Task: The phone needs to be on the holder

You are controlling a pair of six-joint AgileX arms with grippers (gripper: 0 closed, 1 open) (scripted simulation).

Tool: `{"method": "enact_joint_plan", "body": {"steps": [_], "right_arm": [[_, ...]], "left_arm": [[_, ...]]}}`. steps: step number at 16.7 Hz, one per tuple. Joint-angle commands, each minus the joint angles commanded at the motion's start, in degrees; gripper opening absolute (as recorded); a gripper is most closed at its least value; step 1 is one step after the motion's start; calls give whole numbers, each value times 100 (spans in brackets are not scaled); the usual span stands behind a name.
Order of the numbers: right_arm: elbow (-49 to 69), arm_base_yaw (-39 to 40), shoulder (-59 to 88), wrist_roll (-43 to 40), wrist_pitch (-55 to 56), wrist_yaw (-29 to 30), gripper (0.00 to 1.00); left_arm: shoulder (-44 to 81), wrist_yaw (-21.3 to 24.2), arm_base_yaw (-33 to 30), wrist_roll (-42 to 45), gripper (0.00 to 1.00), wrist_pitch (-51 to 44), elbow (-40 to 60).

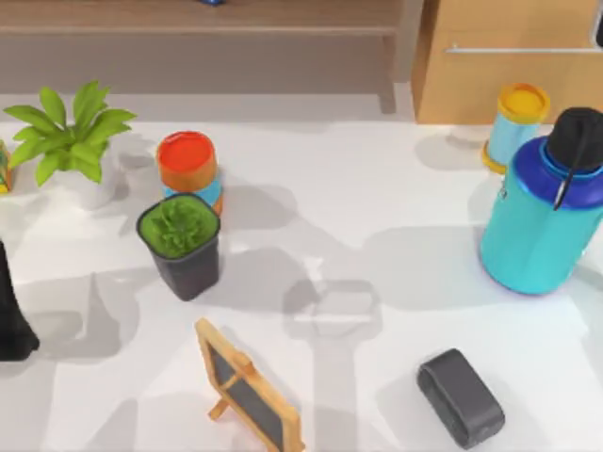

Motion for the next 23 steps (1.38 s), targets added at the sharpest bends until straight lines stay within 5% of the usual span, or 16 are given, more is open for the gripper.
{"method": "enact_joint_plan", "body": {"steps": [12,23], "right_arm": [[-4591,-975,-2991,-312,2049,1009,0],[-4856,-1084,-3108,-353,2298,1044,0]], "left_arm": [[0,0,0,0,100,0,0],[0,0,0,0,100,0,0]]}}
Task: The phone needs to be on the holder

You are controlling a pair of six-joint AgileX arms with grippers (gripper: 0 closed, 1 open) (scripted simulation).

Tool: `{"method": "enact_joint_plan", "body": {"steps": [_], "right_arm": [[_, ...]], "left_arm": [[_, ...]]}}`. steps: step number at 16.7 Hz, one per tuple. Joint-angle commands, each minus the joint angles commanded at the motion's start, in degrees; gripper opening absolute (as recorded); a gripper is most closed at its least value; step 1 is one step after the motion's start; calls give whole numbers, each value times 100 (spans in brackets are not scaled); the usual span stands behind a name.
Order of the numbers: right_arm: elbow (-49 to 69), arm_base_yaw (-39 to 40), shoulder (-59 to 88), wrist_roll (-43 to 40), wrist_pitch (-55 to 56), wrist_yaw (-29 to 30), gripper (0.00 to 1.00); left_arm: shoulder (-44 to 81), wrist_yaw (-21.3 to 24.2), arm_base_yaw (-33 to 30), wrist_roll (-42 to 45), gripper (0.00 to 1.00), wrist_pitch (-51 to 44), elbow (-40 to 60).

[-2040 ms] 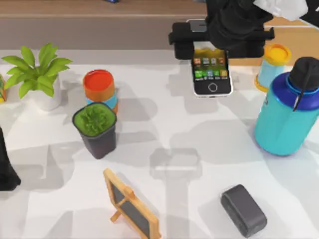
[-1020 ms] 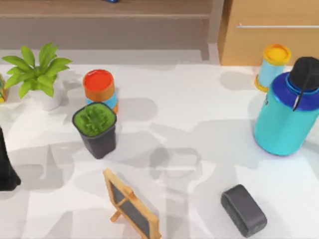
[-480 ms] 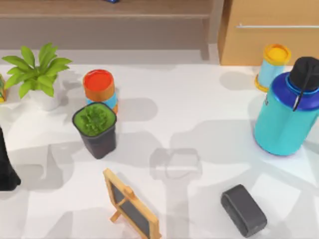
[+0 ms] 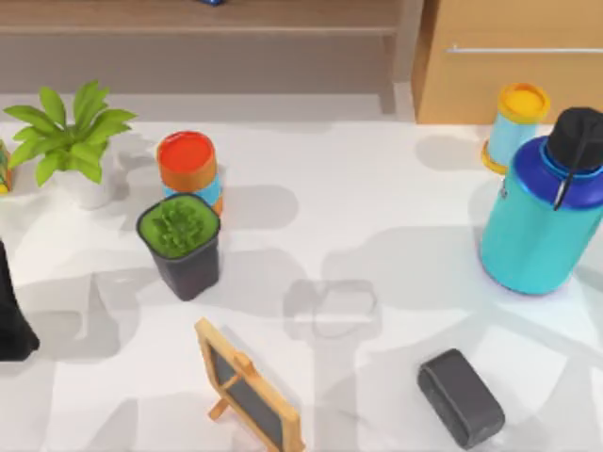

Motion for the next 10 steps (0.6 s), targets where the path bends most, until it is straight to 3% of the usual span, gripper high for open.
{"method": "enact_joint_plan", "body": {"steps": [10], "right_arm": [[-32,-544,1218,-309,1234,-480,0]], "left_arm": [[0,0,0,0,100,0,0]]}}
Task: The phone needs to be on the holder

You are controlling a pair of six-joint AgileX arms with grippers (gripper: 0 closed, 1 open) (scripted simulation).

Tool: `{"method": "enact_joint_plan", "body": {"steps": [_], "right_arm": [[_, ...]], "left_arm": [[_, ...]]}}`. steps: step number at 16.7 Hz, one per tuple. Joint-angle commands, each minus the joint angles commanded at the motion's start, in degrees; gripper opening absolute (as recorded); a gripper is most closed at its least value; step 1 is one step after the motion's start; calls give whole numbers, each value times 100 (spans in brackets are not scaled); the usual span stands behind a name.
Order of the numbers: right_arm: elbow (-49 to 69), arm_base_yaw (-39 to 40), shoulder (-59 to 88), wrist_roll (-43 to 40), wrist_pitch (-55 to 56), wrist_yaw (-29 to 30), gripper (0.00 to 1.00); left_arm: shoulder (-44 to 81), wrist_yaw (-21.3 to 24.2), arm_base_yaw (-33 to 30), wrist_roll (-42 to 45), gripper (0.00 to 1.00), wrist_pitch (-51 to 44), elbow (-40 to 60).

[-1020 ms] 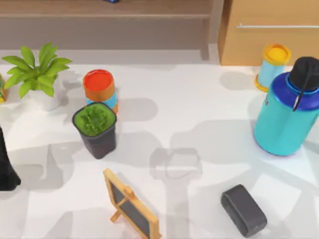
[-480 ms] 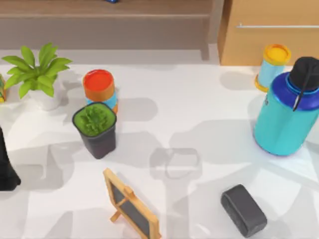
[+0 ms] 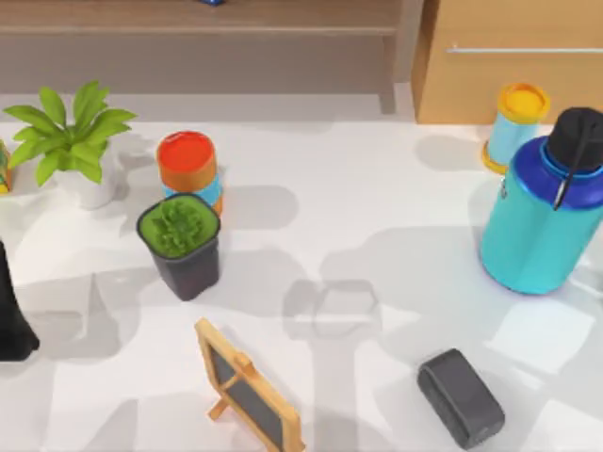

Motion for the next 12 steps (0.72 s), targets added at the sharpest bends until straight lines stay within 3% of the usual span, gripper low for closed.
{"method": "enact_joint_plan", "body": {"steps": [5,12], "right_arm": [[-15,-43,65,42,99,-57,0],[-15,-43,65,42,99,-57,53]], "left_arm": [[0,0,0,0,100,0,0],[0,0,0,0,100,0,0]]}}
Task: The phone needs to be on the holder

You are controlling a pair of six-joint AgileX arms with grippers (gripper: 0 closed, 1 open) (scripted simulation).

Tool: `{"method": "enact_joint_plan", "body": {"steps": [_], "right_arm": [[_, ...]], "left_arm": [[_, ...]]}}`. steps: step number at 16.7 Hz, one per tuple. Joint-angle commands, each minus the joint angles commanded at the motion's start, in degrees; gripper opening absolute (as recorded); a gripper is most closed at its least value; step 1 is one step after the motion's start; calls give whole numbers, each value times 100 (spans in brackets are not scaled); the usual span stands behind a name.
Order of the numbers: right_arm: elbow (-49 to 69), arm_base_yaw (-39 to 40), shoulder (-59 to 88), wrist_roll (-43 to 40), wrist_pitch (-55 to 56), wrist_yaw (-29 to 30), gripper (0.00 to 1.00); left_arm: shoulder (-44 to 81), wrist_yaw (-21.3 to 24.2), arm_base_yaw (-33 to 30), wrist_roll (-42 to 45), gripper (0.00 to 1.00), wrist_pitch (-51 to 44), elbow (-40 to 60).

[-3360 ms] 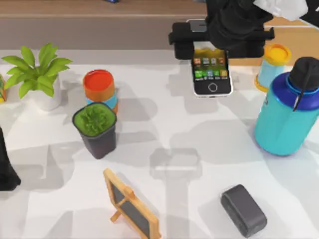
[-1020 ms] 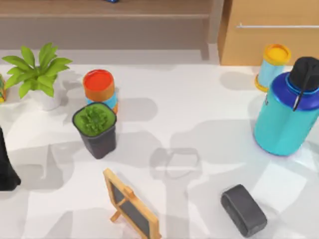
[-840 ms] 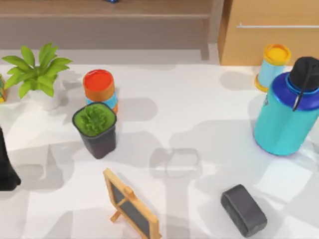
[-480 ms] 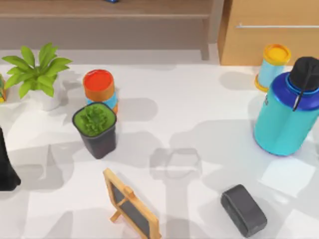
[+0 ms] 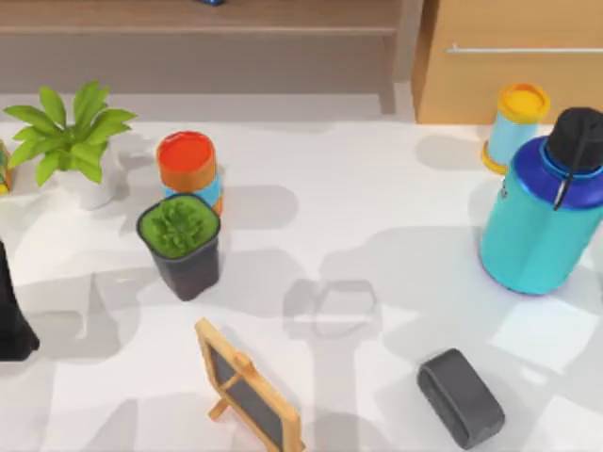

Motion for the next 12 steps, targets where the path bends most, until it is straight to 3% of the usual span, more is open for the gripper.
{"method": "enact_joint_plan", "body": {"steps": [6,12], "right_arm": [[0,0,0,0,0,0,98],[0,0,0,0,0,0,100]], "left_arm": [[0,0,0,0,100,0,0],[0,0,0,0,100,0,0]]}}
